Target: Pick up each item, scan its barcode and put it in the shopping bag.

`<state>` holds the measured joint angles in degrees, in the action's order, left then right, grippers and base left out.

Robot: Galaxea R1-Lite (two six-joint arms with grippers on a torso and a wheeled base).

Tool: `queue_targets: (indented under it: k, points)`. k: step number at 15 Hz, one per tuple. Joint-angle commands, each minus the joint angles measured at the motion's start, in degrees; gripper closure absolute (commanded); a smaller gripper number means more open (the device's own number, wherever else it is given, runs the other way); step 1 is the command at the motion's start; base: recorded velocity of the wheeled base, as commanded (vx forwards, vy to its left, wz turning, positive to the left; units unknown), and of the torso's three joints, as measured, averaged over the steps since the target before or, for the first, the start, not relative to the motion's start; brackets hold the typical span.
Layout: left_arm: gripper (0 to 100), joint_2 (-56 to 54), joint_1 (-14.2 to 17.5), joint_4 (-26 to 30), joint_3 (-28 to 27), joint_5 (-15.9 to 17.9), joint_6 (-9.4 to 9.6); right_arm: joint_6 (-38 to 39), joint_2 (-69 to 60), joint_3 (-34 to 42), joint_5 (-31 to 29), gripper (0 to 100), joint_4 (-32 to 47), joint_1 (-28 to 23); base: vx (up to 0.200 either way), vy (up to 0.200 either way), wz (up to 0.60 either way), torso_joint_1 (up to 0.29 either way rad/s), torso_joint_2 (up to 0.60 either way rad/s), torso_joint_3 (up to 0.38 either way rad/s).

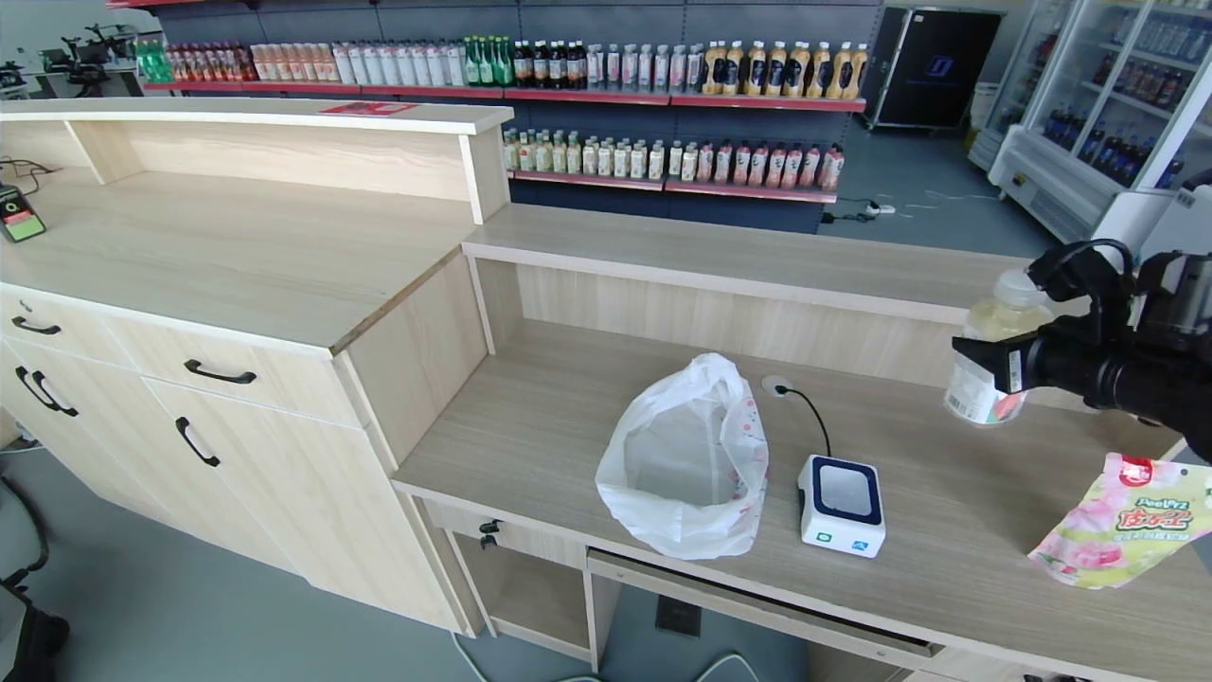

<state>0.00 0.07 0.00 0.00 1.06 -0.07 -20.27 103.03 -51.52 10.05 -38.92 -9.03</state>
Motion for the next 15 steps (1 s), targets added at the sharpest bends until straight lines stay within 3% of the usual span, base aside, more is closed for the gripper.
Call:
queue_targets:
  k: [1,3,8,15]
  points:
    - [0,0.0,0.0,0.0,0.0,0.0,-0.01,2.1,-7.2,6.4,-12.1,100,0.0,1.5,0.0,0.0,0.0,0.0,0.0,0.0]
    - [0,0.1,0.0,0.0,0.0,0.0,-0.01,2.2,-8.4,8.4,-17.1,100,0.3,3.1,0.0,0.0,0.0,0.0,0.0,0.0]
    - [0,0.1,0.0,0.0,0.0,0.0,-0.01,1.6,-9.6,8.3,-17.2,100,-0.6,5.0,0.0,0.0,0.12,0.0,0.0,0.0]
    - [0,0.1,0.0,0.0,0.0,0.0,-0.01,-1.2,6.2,2.6,-17.3,100,-18.4,9.7,0.0,0.0,0.51,0.001,0.0,0.001]
